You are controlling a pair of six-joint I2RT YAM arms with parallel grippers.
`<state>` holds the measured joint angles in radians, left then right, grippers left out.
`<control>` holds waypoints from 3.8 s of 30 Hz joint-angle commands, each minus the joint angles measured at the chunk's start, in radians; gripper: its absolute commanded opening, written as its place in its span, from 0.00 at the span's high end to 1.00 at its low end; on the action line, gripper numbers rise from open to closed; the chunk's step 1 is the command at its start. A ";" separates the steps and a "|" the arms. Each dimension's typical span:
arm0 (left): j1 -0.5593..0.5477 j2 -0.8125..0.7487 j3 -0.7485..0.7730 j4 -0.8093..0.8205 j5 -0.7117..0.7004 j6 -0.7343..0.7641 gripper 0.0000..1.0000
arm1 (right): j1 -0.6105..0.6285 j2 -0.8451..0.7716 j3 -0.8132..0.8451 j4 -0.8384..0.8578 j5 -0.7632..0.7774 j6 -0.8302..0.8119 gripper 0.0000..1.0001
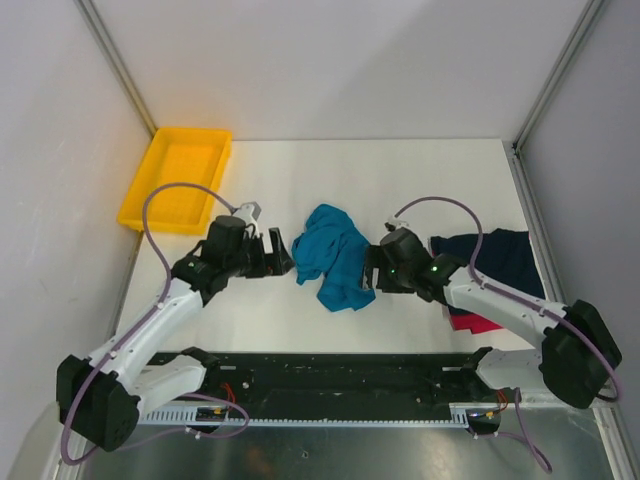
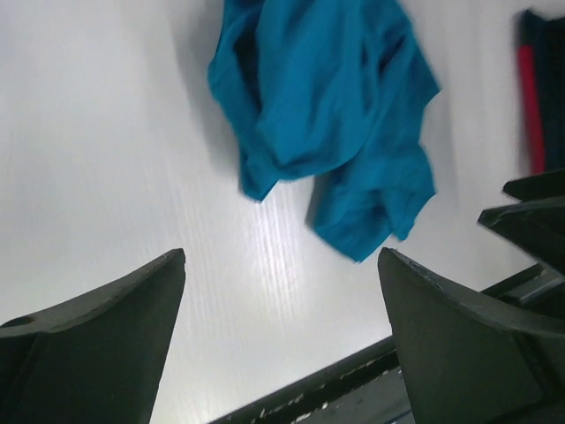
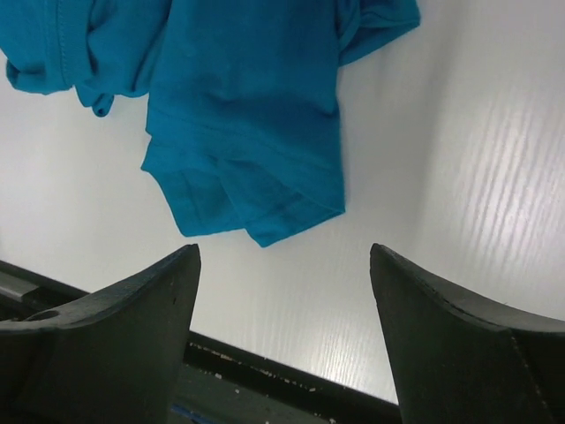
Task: Fold and stack the t-shirts
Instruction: Move the tshirt to the center of the board, then flatten out the tshirt
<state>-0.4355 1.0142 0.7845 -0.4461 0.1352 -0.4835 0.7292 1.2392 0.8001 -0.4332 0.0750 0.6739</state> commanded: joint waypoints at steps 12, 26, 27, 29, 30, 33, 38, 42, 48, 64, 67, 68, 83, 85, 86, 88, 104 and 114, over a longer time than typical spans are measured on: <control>-0.114 0.096 -0.089 0.029 0.050 -0.088 0.19 | 0.049 0.223 0.060 0.157 0.191 -0.057 0.23; -0.445 0.500 0.185 0.131 -0.067 -0.218 0.34 | -0.165 0.327 0.111 0.273 0.096 -0.039 0.44; -0.458 0.533 0.208 0.135 -0.079 -0.228 0.36 | -0.169 0.345 0.119 0.278 0.092 -0.037 0.45; -0.475 0.591 0.244 0.142 -0.096 -0.249 0.38 | -0.174 0.376 0.133 0.291 0.081 -0.035 0.46; -0.482 0.620 0.261 0.146 -0.101 -0.255 0.39 | -0.175 0.388 0.138 0.298 0.078 -0.034 0.46; -0.503 0.688 0.308 0.152 -0.124 -0.265 0.40 | -0.184 0.426 0.150 0.308 0.065 -0.025 0.46; -0.522 0.759 0.340 0.153 -0.182 -0.295 0.44 | -0.199 0.477 0.157 0.329 0.029 -0.010 0.50; -0.524 0.760 0.304 0.150 -0.268 -0.367 0.63 | -0.201 0.504 0.161 0.345 0.007 0.003 0.64; -0.488 0.615 0.183 0.112 -0.419 -0.460 0.97 | -0.215 0.519 0.164 0.342 -0.015 0.022 0.98; -0.239 0.250 0.052 0.069 -0.228 -0.218 0.90 | -0.241 0.232 0.163 0.090 0.028 0.035 1.00; -0.333 0.300 0.069 0.121 -0.183 -0.235 0.81 | -0.199 0.203 0.154 0.067 0.021 0.062 1.00; -0.367 0.318 0.076 0.139 -0.178 -0.243 0.78 | -0.180 0.191 0.152 0.066 0.017 0.071 1.00; -0.564 0.589 0.127 0.330 -0.143 -0.323 0.44 | -0.121 0.182 0.076 0.062 -0.088 0.196 1.00; -0.575 0.612 0.135 0.332 -0.148 -0.322 0.41 | -0.129 0.184 0.055 0.070 -0.087 0.199 1.00; -0.580 0.624 0.141 0.333 -0.148 -0.321 0.40 | -0.133 0.188 0.044 0.075 -0.087 0.201 1.00; -0.597 0.650 0.155 0.333 -0.152 -0.315 0.39 | -0.139 0.197 0.027 0.086 -0.086 0.202 1.00; -0.606 0.619 0.143 0.289 -0.268 -0.374 0.91 | -0.175 0.245 -0.006 0.116 -0.076 0.185 1.00; -0.450 0.215 -0.008 0.206 -0.424 -0.441 1.00 | -0.232 0.260 -0.006 0.096 -0.002 0.133 1.00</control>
<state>-0.9562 1.3960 0.8356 -0.1982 -0.1680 -0.8822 0.5259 1.4944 0.7986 -0.3317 0.0170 0.8429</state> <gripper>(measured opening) 0.010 0.021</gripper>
